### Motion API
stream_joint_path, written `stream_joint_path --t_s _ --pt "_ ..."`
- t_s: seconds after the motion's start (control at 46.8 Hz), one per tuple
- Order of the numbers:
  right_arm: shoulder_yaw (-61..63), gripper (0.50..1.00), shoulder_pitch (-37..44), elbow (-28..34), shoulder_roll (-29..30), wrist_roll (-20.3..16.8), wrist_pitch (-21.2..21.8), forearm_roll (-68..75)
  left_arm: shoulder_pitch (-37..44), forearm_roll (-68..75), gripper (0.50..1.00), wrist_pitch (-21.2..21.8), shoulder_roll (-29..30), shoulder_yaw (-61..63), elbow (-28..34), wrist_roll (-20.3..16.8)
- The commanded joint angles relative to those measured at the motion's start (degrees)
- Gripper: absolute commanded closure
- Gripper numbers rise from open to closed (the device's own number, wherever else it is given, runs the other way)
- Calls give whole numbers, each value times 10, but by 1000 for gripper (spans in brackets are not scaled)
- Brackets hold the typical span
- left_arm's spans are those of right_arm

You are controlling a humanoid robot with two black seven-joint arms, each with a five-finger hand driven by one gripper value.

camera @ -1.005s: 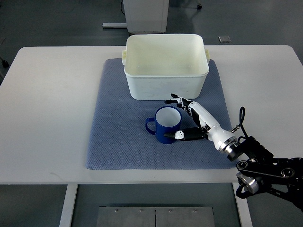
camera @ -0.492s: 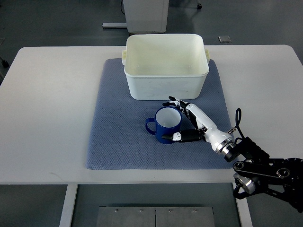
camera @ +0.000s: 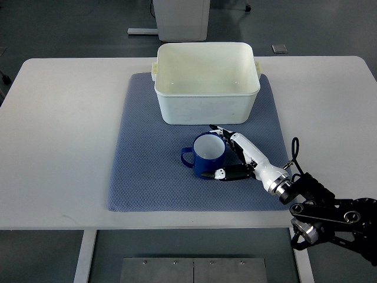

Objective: Place cup in box with right hand
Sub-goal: 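Close the right hand fingers around the blue mug body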

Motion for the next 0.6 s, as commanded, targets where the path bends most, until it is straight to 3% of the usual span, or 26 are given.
stream_joint_path --t_s 0.0,0.577 --pt "0 502 1 0 0 -2 0 4 0 0 500 0 0 0 0 0" --pt "-17 540 13 1 1 -5 0 7 0 0 500 0 0 0 0 0"
